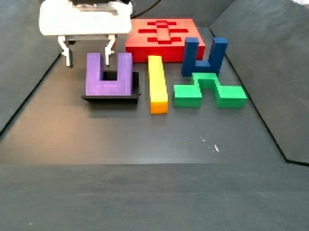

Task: Pick up the purple object. Move up. Place the purple object on the fixture. Regrasp the purple object. Move to above the board. Insert the purple object.
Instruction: Regrasp the purple object.

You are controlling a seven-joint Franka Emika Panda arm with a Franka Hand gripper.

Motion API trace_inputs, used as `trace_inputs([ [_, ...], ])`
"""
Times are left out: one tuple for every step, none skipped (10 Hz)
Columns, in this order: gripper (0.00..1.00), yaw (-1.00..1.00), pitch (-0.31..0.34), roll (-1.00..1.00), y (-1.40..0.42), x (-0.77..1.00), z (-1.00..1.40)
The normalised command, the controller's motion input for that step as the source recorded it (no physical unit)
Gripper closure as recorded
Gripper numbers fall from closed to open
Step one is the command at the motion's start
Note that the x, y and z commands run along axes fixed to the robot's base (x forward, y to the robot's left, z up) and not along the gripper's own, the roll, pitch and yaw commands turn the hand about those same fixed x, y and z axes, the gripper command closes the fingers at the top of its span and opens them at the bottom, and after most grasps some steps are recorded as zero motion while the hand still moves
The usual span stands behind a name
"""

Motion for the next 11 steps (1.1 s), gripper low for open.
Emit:
trace_inputs([
  [0.00, 0.00, 0.000, 0.00, 0.00, 0.00, -0.08],
  [0.00, 0.00, 0.000, 0.00, 0.00, 0.00, 0.00],
  [1.00, 0.00, 0.000, 0.00, 0.00, 0.00, 0.00],
  [1.00, 0.00, 0.000, 0.00, 0.00, 0.00, 0.00],
  [1.00, 0.00, 0.000, 0.00, 0.00, 0.00, 0.00],
  [1.00, 0.00, 0.000, 0.00, 0.00, 0.00, 0.00],
  [1.00, 0.00, 0.000, 0.00, 0.00, 0.00, 0.00],
  [1.00, 0.00, 0.000, 0.00, 0.00, 0.00, 0.00],
  [1.00, 0.00, 0.000, 0.00, 0.00, 0.00, 0.00],
  [1.00, 0.00, 0.000, 0.00, 0.00, 0.00, 0.00],
  [1.00, 0.00, 0.000, 0.00, 0.00, 0.00, 0.00],
])
